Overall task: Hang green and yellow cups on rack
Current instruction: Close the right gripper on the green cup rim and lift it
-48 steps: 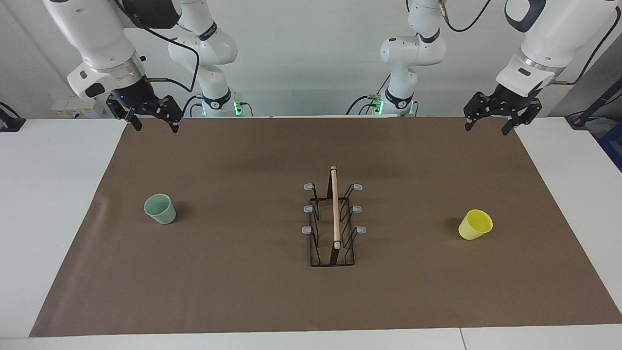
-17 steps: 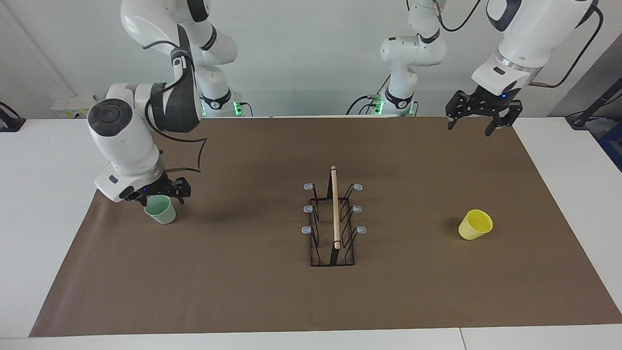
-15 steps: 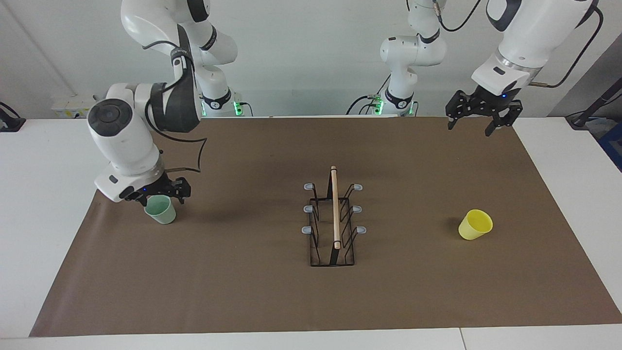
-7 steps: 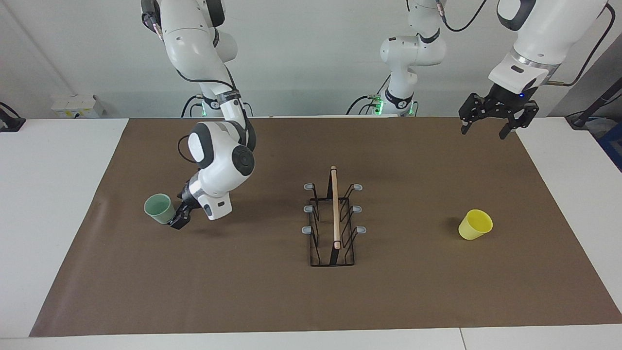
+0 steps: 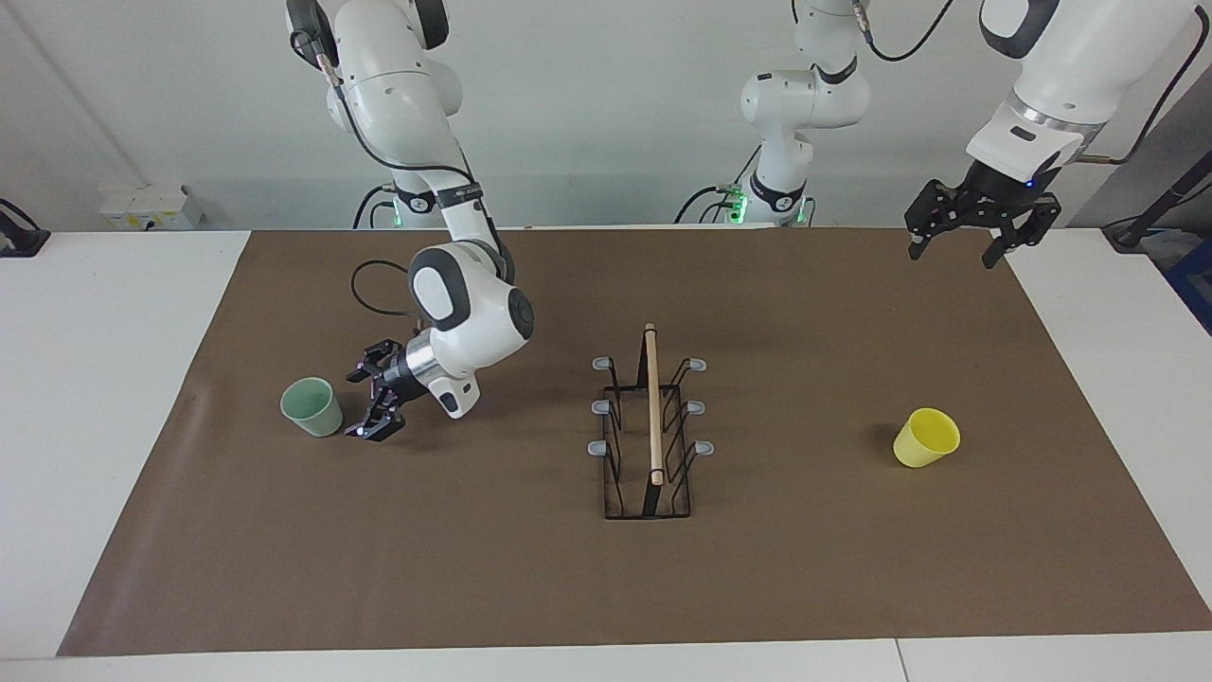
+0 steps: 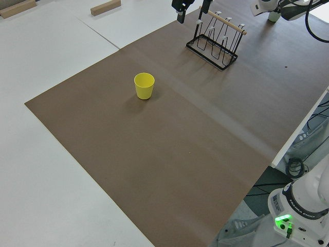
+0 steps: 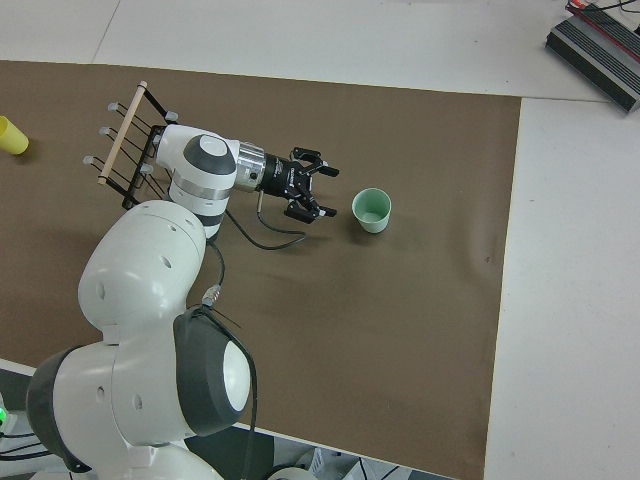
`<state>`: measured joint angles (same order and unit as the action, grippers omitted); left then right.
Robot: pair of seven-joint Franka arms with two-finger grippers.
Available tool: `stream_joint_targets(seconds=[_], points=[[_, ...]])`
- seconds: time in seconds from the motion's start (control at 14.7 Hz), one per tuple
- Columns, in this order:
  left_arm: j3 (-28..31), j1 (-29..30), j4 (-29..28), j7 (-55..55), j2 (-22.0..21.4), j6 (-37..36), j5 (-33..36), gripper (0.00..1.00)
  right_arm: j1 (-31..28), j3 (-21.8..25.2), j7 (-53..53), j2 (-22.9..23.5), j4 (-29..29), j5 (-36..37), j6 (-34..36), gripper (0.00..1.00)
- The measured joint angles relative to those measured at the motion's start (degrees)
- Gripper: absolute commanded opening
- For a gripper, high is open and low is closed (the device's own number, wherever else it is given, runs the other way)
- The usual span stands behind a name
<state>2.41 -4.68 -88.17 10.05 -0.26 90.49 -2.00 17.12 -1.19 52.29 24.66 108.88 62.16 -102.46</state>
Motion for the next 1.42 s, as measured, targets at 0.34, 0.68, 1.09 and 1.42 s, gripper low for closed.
stream_joint_targets(seconds=[0.34,0.68,1.09,1.42], points=[[0.0,0.7,-1.6,0.0,-1.1,-1.2,0.0,1.0,0.5,0.0,-10.9,-0.1,5.0,4.4,2.2,1.0],[0.0,0.7,-2.1,0.0,-1.2,-1.2,0.0,1.0,0.5,0.2,-14.9,-0.3,6.8,6.4,2.3,1.0],[-0.1,0.7,-2.1,0.0,-1.2,-1.0,0.0,1.0,-0.3,0.3,-17.2,0.5,7.5,12.2,1.9,1.0],[-0.1,0.7,-2.2,-4.2,-1.2,-1.0,0.0,1.0,-1.1,0.3,-19.7,2.0,7.7,14.6,1.6,1.0]])
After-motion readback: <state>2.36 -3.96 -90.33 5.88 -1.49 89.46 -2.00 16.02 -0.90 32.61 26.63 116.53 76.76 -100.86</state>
